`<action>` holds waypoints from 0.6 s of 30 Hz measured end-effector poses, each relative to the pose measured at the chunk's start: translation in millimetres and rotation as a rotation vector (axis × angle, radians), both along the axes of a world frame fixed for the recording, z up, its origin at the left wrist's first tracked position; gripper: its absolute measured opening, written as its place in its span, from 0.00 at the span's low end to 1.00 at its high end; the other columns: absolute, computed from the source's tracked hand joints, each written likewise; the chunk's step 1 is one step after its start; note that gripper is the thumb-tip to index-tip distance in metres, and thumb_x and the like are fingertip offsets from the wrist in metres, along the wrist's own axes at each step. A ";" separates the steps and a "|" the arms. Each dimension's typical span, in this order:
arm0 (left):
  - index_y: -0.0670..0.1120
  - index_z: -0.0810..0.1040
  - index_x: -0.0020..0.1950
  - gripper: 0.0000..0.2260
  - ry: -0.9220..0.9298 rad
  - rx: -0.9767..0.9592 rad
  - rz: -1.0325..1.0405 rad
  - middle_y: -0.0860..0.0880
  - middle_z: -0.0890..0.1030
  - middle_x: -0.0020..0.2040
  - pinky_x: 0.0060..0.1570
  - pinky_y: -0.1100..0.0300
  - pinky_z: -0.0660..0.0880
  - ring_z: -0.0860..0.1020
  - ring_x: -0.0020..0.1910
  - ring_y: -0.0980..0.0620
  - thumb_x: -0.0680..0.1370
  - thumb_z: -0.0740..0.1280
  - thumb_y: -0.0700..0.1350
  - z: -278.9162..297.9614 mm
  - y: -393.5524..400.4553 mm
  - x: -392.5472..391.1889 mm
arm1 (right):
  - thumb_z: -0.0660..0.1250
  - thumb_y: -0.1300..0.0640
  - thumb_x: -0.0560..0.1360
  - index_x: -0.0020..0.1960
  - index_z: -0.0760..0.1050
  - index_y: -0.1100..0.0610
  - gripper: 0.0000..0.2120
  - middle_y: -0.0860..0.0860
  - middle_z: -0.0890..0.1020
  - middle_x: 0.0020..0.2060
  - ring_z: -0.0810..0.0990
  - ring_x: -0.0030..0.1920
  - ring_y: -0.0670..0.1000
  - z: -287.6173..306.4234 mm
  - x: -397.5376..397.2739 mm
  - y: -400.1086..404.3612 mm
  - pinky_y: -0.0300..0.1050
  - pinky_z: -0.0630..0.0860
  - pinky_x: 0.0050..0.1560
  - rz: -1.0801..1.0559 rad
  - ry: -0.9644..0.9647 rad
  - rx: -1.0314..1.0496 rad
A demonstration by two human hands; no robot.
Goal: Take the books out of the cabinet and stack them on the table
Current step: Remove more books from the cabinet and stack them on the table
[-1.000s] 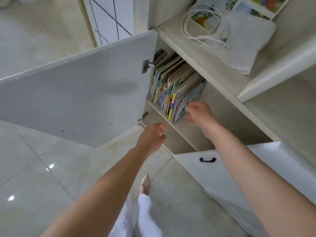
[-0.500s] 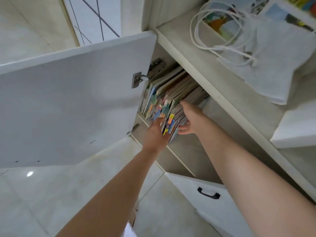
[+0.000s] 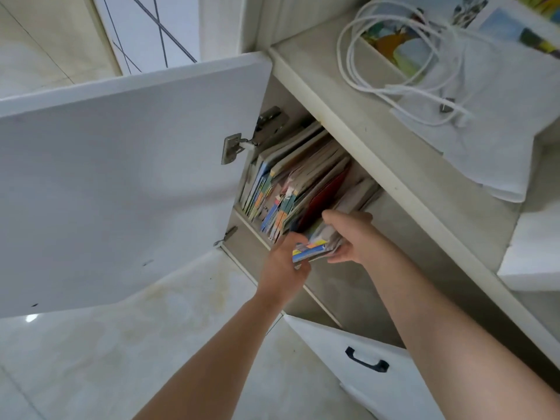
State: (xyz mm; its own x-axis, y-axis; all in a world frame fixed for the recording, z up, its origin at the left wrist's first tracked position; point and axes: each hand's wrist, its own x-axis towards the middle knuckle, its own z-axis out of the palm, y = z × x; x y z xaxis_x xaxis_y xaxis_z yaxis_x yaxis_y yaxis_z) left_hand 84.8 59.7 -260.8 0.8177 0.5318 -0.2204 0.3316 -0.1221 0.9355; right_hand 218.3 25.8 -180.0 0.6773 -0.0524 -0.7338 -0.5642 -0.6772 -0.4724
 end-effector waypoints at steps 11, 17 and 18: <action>0.52 0.67 0.72 0.28 0.127 0.054 -0.066 0.50 0.80 0.62 0.50 0.61 0.75 0.78 0.58 0.50 0.73 0.69 0.41 -32.7 -12.6 26.1 | 0.72 0.58 0.70 0.55 0.57 0.54 0.24 0.65 0.76 0.53 0.82 0.43 0.64 -26.0 -1.2 -3.7 0.60 0.82 0.33 -0.044 -0.112 -0.011; 0.49 0.72 0.69 0.27 0.081 0.204 0.071 0.47 0.83 0.57 0.49 0.60 0.73 0.81 0.54 0.47 0.71 0.73 0.45 -44.8 -21.9 43.1 | 0.67 0.64 0.72 0.57 0.58 0.56 0.21 0.66 0.74 0.55 0.80 0.46 0.65 -28.8 2.0 -0.3 0.57 0.82 0.30 0.006 -0.148 -0.062; 0.48 0.73 0.69 0.27 0.069 0.225 0.088 0.47 0.83 0.56 0.48 0.61 0.72 0.81 0.53 0.47 0.70 0.74 0.45 -46.0 -23.8 42.8 | 0.67 0.64 0.72 0.57 0.58 0.57 0.21 0.67 0.74 0.55 0.80 0.45 0.64 -28.1 2.0 -2.2 0.54 0.81 0.29 0.023 -0.147 -0.070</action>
